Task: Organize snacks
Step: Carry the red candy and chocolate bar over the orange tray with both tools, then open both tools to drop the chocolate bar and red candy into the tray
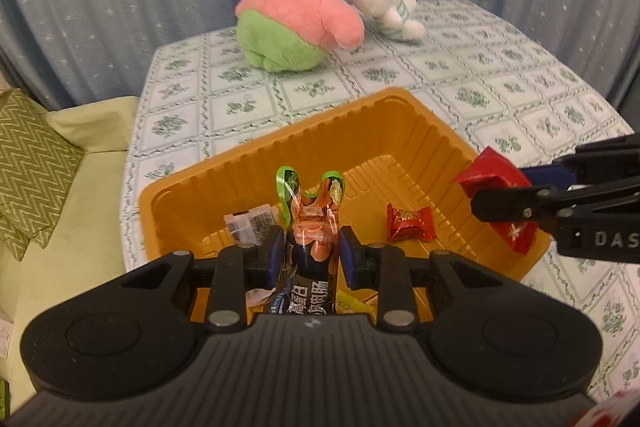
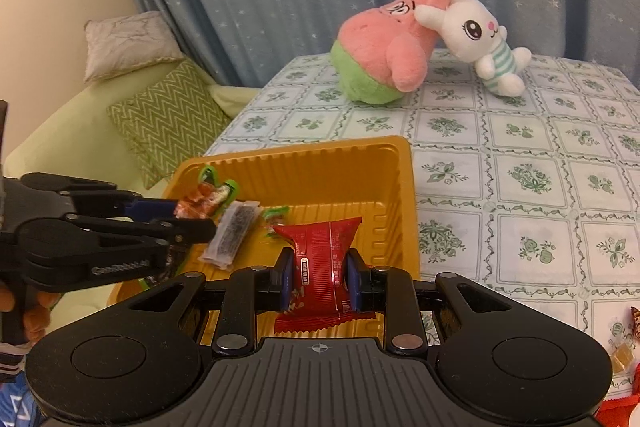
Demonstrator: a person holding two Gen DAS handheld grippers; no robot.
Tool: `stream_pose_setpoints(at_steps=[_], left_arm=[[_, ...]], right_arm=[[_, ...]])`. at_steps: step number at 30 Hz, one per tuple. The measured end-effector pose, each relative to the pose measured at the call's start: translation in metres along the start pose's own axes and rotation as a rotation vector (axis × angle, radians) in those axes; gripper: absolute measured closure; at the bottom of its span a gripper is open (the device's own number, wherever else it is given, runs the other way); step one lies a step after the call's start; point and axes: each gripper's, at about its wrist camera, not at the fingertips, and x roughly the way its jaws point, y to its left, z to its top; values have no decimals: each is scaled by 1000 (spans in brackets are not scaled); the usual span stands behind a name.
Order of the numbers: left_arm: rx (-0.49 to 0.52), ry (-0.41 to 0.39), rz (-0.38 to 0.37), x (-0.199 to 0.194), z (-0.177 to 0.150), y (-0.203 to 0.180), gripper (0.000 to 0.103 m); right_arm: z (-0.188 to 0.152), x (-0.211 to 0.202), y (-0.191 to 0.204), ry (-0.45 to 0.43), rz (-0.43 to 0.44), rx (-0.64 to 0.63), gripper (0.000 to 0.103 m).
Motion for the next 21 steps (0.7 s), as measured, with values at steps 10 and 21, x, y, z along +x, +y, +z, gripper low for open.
stream_pose_setpoints(at_steps=[10,21], left_arm=[[27,58,-39,32,1,-2,76],[0,60,-67,32,0,0,76]], right_arm=[[2,7,-3,11,-25,14,76],[6,11,-8,11,-36,20,76]])
